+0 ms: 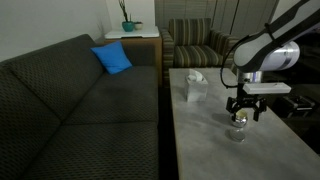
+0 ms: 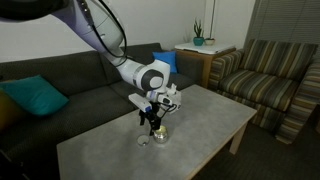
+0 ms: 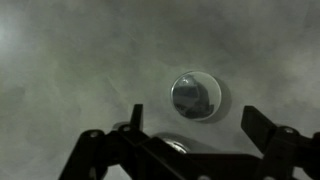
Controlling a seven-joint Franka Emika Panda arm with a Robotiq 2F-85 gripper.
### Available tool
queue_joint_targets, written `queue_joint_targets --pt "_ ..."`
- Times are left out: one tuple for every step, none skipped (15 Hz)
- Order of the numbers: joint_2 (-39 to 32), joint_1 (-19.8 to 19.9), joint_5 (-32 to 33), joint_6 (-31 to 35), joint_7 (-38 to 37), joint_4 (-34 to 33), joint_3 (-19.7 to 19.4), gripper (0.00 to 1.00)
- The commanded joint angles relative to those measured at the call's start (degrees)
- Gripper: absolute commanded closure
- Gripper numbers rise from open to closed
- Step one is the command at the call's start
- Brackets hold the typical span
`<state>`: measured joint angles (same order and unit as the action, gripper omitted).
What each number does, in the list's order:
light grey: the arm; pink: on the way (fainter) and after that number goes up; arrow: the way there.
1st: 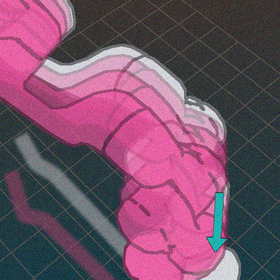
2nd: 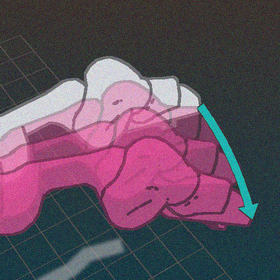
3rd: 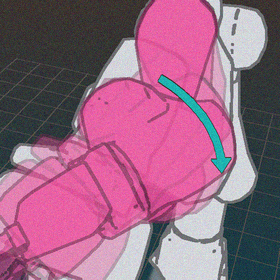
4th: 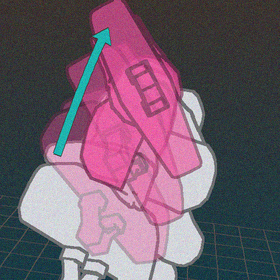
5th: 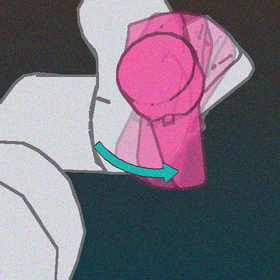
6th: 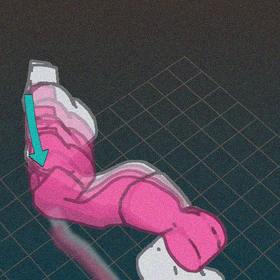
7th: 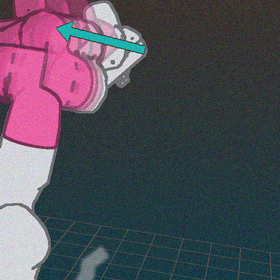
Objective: Put the silver lid on the silver bottle
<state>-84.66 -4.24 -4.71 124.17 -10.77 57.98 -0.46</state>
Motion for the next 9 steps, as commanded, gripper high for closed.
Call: queue_joint_targets --pt "0.00 0.50 0.36 -0.14 0.30 -0.14 0.26 0.00" --pt "0.00 0.77 0.35 -0.14 0.58 -0.14 0.25 0.00" --pt "0.00 0.93 0.35 -0.14 0.72 -0.14 0.25 0.00" --pt "0.00 0.97 0.35 -0.14 0.75 -0.14 0.25 0.00" --pt "0.01 0.60 0.99 -0.48 1.30 -0.31 -0.07 0.00" --pt "0.02 0.65 0.89 -1.17 1.31 -0.41 0.10 0.00" --pt "0.05 0.62 0.94 -1.94 1.65 -0.43 0.26 0.00" --pt "0.06 0.43 1.01 -2.46 1.58 -0.30 0.22 0.00" --pt "0.06 0.24 1.05 -2.97 1.40 -0.18 0.18 0.00"
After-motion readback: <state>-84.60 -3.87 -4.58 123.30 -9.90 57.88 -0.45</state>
